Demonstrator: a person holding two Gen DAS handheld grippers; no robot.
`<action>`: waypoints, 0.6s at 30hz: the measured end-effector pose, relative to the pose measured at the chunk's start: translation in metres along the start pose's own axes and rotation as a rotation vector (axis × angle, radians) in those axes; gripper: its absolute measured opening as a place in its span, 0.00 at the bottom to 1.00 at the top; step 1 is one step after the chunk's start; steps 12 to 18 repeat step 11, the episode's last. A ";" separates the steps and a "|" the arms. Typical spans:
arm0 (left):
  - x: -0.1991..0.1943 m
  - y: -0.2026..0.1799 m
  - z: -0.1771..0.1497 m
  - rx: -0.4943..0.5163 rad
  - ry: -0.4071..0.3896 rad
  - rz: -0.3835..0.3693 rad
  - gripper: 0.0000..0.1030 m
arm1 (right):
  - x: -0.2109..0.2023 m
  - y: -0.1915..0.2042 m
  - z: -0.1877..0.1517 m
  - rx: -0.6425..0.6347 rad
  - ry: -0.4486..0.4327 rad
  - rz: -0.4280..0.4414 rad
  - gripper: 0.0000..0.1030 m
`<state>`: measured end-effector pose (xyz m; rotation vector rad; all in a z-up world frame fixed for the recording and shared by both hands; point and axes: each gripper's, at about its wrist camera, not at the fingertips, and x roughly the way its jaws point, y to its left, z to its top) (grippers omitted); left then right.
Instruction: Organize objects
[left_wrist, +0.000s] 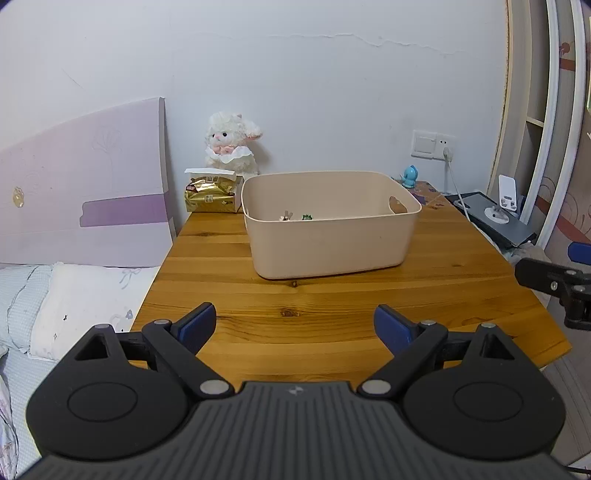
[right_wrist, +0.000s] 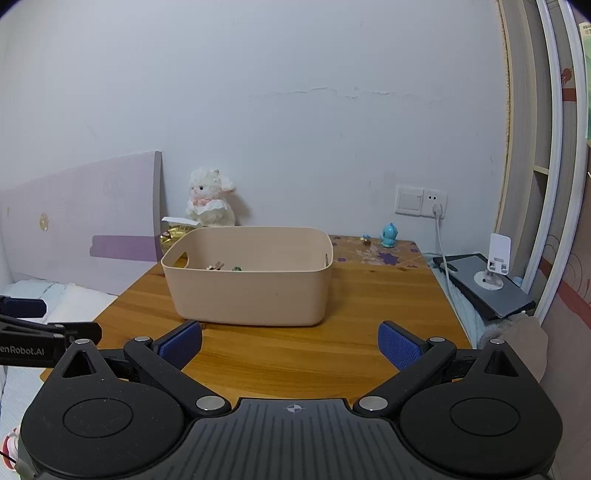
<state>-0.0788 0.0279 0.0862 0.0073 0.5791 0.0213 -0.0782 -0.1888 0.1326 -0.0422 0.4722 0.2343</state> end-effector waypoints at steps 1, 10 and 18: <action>0.000 0.000 0.000 -0.002 -0.002 0.000 0.90 | 0.001 0.000 0.000 -0.001 0.003 0.000 1.00; 0.000 0.003 0.002 -0.011 -0.004 -0.006 0.90 | 0.016 0.002 0.000 -0.003 0.040 0.009 1.00; 0.001 0.003 0.002 -0.014 -0.003 -0.007 0.90 | 0.018 0.002 0.000 -0.005 0.045 0.009 1.00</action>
